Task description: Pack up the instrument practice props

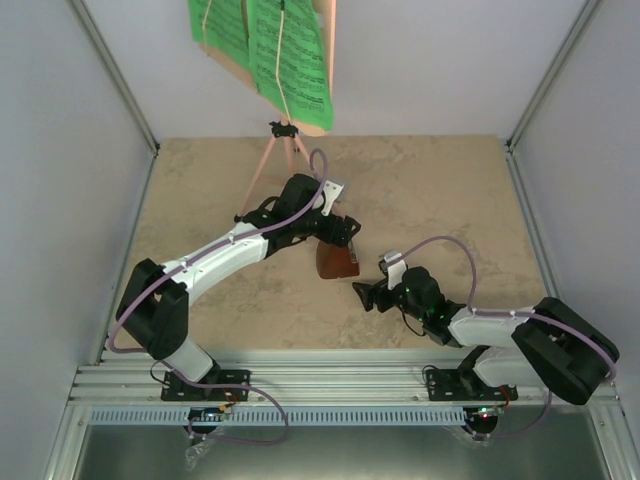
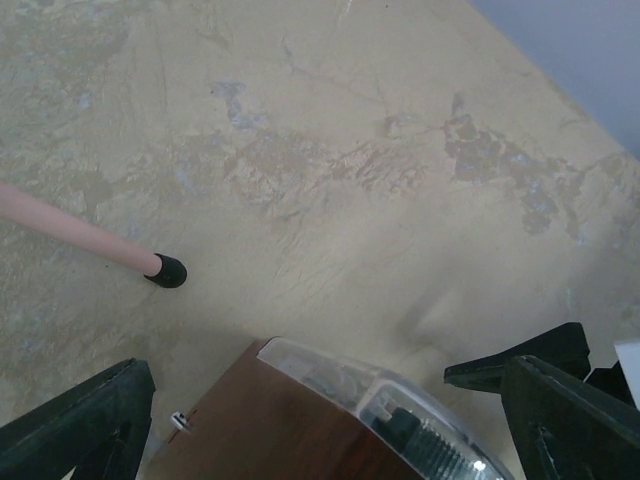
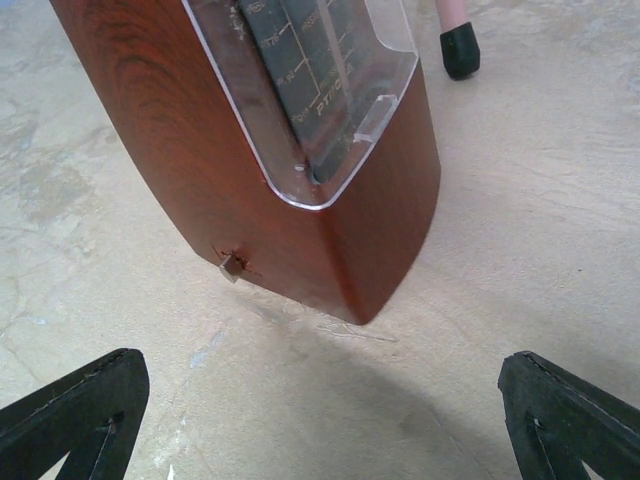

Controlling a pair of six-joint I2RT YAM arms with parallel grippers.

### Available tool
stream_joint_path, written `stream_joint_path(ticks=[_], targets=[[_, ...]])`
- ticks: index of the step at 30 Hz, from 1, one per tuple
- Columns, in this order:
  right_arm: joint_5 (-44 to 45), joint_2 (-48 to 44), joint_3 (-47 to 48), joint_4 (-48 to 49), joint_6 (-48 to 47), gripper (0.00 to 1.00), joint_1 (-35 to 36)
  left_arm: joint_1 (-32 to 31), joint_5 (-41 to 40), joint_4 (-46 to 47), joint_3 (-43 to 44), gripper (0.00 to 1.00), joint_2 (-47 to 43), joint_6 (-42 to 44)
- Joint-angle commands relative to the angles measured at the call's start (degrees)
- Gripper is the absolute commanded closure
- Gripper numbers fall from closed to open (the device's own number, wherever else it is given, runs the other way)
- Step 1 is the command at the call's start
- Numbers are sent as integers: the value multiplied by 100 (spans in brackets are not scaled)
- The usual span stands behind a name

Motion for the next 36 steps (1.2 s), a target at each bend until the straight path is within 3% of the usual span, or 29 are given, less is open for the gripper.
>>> stream_joint_path(ticks=[1,8,14,24,36], targets=[[165,133,-66,558,-64,2,91,-58,-176,-218,46,5,134,50],[435,504,113,738,-218,2,192,-89,-160,-255,36,20,200,24],[901,1052,333,1161,-574,2,489,-138,-224,-308,20,25,201,58],[1619,2252,422,2406,-618,2,1019,-182,-162,-333,27,27,227,72],[2060,3108,965,2588,-968,2,1044,-189,-101,-389,50,29,272,175]])
